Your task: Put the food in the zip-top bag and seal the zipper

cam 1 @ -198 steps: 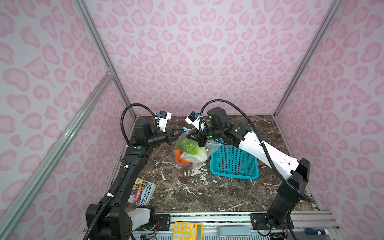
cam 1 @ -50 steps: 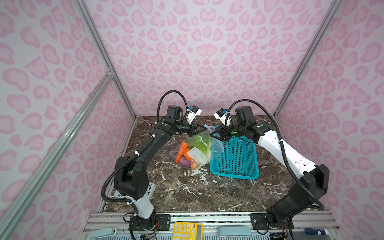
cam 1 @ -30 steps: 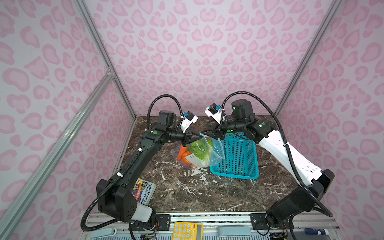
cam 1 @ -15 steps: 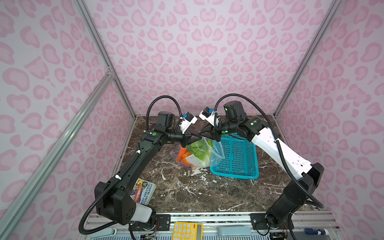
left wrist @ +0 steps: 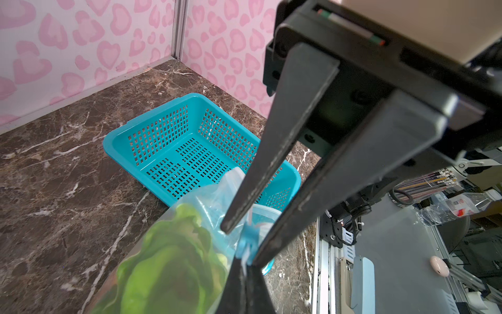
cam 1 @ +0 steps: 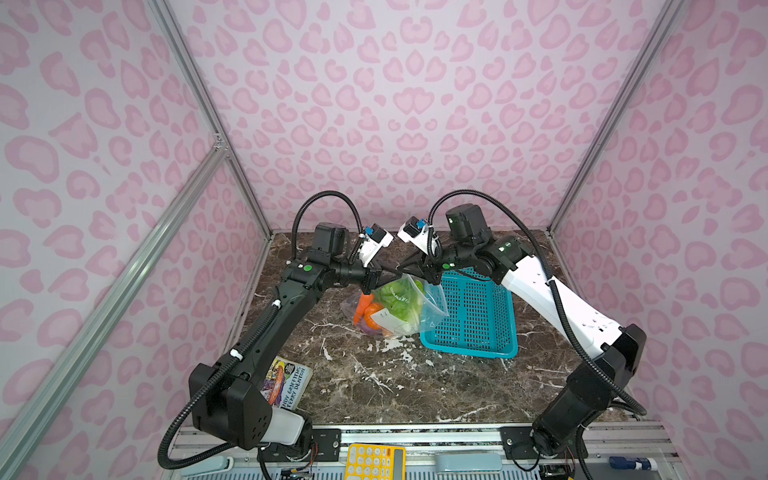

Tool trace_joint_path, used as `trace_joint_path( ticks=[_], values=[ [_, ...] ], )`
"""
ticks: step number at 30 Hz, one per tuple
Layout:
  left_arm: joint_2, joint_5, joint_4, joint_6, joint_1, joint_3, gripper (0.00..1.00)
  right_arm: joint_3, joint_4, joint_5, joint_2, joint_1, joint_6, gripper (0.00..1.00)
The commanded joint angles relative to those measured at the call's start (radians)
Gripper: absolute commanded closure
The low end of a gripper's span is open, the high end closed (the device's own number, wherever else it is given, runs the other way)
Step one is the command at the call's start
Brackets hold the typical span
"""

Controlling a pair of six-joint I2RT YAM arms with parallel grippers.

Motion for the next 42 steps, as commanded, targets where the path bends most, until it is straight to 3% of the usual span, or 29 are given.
trace_joint_path(
  ticks=[1,12,22,25,42],
  values=[
    [0.002,0.021,0.027,0.002,0.0,0.004,0.96,-0.009,-0.002,0.01,0.005,0.0,-0.007,0.8],
    [-0.003,0.032,0.027,0.0,0.002,0.004,0.96,-0.024,0.043,0.005,-0.006,0.002,0.011,0.93],
    [-0.003,0.041,0.027,-0.001,0.0,0.002,0.96,-0.018,0.067,-0.022,0.003,0.008,0.024,0.94],
    [-0.005,0.041,0.027,0.0,0.001,0.002,0.96,-0.017,0.067,-0.024,0.011,0.012,0.022,1.0],
    [-0.063,0.019,0.113,-0.06,0.065,-0.043,0.96,-0.121,0.008,0.024,-0.028,0.012,-0.002,1.0]
  ],
)
